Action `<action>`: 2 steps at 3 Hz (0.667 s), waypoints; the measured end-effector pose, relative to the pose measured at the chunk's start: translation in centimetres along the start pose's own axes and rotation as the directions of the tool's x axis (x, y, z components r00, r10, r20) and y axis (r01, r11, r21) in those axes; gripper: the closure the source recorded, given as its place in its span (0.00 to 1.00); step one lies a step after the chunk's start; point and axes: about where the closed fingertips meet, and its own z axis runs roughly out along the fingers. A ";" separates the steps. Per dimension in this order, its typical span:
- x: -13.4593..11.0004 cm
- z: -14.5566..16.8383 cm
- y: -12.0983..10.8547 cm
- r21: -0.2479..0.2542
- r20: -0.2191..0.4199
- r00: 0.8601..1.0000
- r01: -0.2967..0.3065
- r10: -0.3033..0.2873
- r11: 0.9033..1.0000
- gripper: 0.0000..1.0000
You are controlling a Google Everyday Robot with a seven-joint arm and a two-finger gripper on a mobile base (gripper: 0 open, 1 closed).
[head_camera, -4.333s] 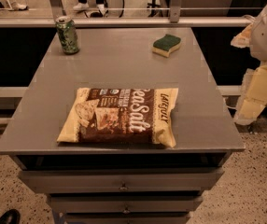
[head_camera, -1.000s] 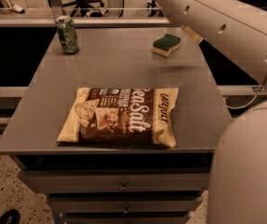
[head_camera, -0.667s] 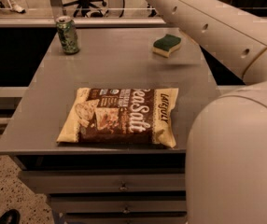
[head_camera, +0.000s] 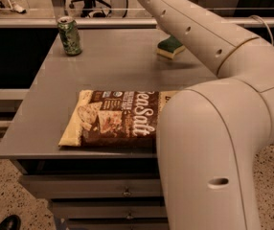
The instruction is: Move sponge near brown chip bag
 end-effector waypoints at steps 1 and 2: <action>-1.1 1.0 -0.4 -0.019 0.037 0.999 0.028 -0.027 0.999 0.00; -1.8 1.7 -0.6 -0.031 0.076 0.996 0.045 -0.043 0.998 0.24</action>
Offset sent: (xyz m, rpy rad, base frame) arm 0.0084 0.0115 -0.0262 0.0286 0.1239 0.0343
